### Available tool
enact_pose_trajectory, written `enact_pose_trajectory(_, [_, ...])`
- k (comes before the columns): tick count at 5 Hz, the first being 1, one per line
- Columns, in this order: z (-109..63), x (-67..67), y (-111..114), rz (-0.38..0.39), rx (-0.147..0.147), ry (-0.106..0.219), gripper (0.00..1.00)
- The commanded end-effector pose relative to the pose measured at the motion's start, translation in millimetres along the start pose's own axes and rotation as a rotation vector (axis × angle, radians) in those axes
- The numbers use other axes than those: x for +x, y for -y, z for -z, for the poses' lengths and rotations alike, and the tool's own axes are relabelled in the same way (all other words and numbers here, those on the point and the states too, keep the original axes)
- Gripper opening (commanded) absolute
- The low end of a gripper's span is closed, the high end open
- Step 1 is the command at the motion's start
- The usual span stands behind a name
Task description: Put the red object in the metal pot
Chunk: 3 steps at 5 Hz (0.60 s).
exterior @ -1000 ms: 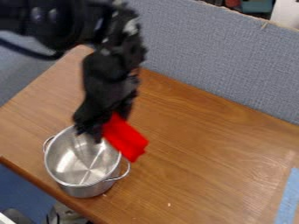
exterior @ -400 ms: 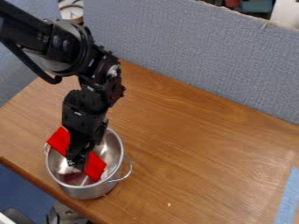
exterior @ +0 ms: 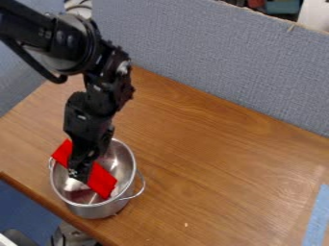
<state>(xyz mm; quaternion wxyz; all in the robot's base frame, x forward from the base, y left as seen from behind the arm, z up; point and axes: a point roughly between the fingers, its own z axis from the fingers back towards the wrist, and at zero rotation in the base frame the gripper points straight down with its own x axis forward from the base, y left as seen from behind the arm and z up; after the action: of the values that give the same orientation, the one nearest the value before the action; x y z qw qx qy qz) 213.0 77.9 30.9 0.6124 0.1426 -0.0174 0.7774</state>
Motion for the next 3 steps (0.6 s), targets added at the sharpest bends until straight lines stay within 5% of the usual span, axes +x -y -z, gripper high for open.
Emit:
enact_pose_trajectory(1, [-31.6, 25.4, 7, 0.168, -0.086, 0.024, 1.0])
enact_pose_trajectory(2, [-65.7, 51.7, 6, 0.357, -0.109, 0.021, 1.0])
enact_pose_trajectory(3, [-88.5, 83.4, 20, 0.354, -0.079, -0.047, 1.0])
